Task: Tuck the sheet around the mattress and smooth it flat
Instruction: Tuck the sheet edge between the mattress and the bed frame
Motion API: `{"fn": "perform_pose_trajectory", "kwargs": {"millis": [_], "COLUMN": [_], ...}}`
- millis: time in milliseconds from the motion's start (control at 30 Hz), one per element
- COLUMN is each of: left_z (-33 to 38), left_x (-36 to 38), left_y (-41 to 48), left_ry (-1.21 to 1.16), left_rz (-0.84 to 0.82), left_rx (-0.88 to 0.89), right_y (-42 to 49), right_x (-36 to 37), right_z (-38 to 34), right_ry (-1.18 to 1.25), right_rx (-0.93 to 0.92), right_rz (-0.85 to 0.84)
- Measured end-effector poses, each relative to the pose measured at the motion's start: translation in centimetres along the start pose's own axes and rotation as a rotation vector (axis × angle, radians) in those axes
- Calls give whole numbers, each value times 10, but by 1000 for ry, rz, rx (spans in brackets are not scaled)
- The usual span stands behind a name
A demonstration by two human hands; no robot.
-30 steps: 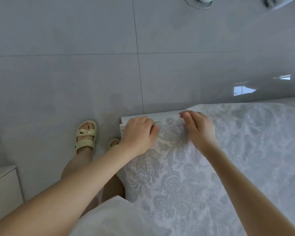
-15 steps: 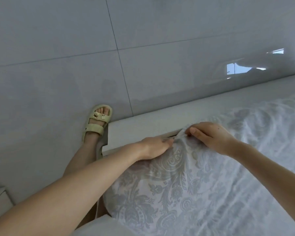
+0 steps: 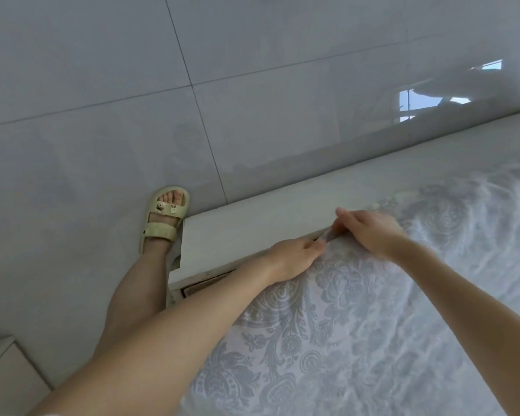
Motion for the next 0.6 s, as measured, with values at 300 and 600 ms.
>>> {"fn": "perform_pose_trajectory", "kwargs": {"millis": [300,600], "left_z": [2,34], "left_x": [8,25], "left_y": [21,44], "left_ry": [-290,111], "left_rz": [-164,-120], "left_rx": [-243,-45], "right_y": [6,25], "right_x": [-3,-5], "right_z": [17,30], "right_ry": [-280,-125], "right_rx": [-65,73], "right_rz": [-206,-405]}}
Point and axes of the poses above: each hand's wrist, its own y-axis towards the middle knuckle, its own x-axis out of the palm, z = x × y, the point moved 4 cm from there along y, towards the middle knuckle, and after that the axes turned 11 degrees about -y, right-handed, at the moved point
